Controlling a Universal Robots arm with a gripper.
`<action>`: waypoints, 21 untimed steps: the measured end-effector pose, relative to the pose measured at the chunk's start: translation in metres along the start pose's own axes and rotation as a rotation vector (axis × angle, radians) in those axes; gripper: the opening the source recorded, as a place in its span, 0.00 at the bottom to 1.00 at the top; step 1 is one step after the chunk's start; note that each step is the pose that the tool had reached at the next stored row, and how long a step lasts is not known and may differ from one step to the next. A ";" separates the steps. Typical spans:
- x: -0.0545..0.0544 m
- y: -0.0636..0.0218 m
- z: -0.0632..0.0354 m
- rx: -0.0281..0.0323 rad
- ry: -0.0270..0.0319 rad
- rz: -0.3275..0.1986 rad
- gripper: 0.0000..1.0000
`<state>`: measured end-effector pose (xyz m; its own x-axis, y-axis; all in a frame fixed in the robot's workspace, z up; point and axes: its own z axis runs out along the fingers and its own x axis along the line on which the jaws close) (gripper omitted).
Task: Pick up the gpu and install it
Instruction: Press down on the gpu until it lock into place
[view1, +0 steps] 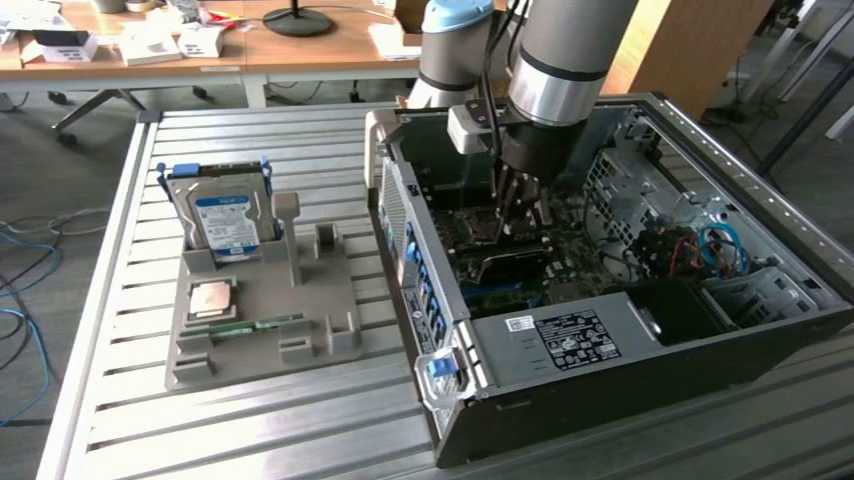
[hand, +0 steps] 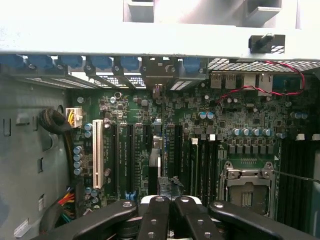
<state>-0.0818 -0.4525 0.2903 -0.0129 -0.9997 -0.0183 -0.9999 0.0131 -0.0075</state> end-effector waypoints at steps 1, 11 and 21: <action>0.000 0.0000 0.0000 0.0000 0.0000 0.000 0.11; 0.000 0.0017 0.0058 0.0000 0.0002 0.000 0.11; 0.000 0.0039 0.0117 0.0000 0.0001 0.000 0.11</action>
<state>-0.0857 -0.4525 0.2786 -0.0128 -0.9998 -0.0182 -0.9999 0.0129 -0.0075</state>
